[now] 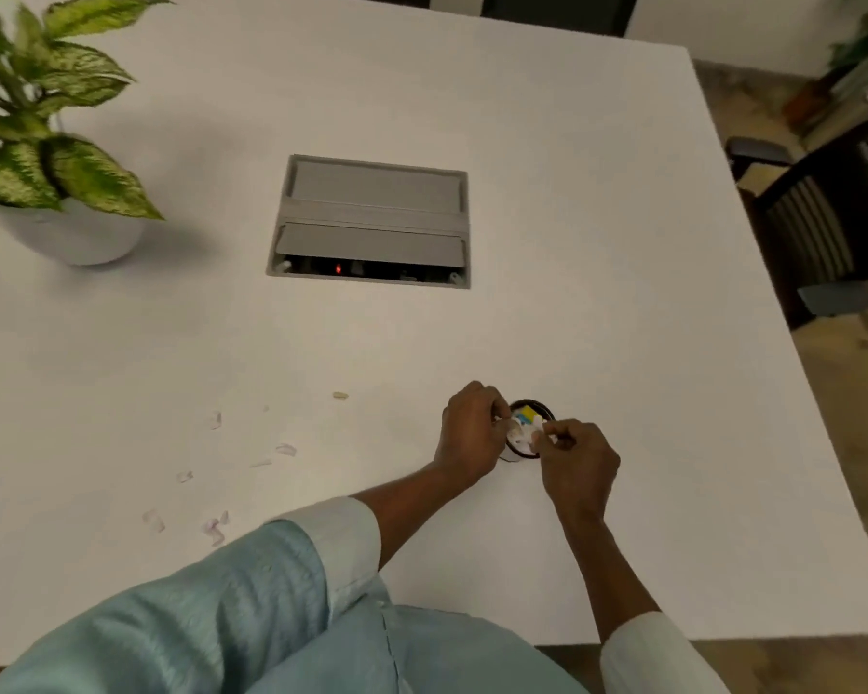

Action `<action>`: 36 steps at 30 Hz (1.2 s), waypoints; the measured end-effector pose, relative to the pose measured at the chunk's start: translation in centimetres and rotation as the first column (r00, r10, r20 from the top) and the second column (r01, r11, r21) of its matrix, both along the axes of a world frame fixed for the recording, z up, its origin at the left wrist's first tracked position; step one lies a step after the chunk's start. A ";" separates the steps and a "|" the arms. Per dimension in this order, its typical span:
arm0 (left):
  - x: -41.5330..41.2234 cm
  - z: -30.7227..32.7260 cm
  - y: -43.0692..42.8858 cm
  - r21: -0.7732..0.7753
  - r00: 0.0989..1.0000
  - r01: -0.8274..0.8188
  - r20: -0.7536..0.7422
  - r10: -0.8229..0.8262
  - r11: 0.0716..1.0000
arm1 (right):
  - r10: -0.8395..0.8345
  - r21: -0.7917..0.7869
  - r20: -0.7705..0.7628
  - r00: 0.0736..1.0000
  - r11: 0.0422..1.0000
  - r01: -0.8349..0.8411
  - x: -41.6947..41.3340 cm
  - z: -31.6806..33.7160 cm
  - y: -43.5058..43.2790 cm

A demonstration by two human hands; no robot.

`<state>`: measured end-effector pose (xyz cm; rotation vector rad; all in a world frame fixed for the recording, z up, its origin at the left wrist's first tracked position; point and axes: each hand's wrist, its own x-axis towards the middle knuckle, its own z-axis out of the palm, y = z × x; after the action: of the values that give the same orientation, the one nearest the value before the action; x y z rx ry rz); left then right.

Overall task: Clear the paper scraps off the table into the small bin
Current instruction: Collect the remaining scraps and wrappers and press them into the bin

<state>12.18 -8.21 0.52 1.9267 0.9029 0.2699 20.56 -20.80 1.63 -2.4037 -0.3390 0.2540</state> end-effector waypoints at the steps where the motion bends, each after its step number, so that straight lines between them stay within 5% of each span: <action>1: 0.6 0.0 -0.3 -0.001 1.000 0.025 -0.013 -0.025 1.000 | 0.004 -0.004 0.015 1.000 1.000 -0.004 0.4 -0.1 -0.2; 12: 1.1 -0.4 -0.6 0.068 0.993 0.115 -0.015 -0.115 0.991 | 0.214 -0.058 -0.008 0.977 0.975 -0.214 2.0 -1.0 -0.9; 16: -3.1 -1.8 1.1 0.151 0.985 0.096 -0.155 -0.073 0.984 | 0.330 -0.124 0.036 0.943 0.938 -0.324 0.7 -1.6 -1.7; 21: -10.8 -4.4 3.0 0.293 0.931 0.240 -0.338 -0.135 0.926 | 0.550 -0.323 0.151 0.821 0.813 -0.485 -0.8 -3.2 -2.5; 27: -19.5 -6.9 3.9 0.242 0.803 0.411 -0.553 -0.223 0.879 | 0.626 -0.567 -0.073 0.776 0.614 -0.548 -1.0 -5.1 -2.5; 30: -22.2 -8.2 3.6 0.156 0.693 0.520 -0.651 -0.309 0.839 | 0.628 -0.584 -0.075 0.774 0.601 -0.545 -0.9 -5.0 -2.0; 33: -23.2 -8.8 3.0 0.148 0.678 0.521 -0.670 -0.303 0.841 | 0.625 -0.582 -0.079 0.777 0.604 -0.545 -0.8 -4.5 -1.6; 36: -23.3 -9.0 2.7 0.137 0.670 0.514 -0.680 -0.297 0.846 | 0.572 -0.504 -0.019 0.820 0.703 -0.502 -1.1 -3.8 -1.1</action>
<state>-11.15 -5.52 -8.49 2.5325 0.8325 -0.6007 19.49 -21.85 -2.12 -2.7677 -1.1892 0.4842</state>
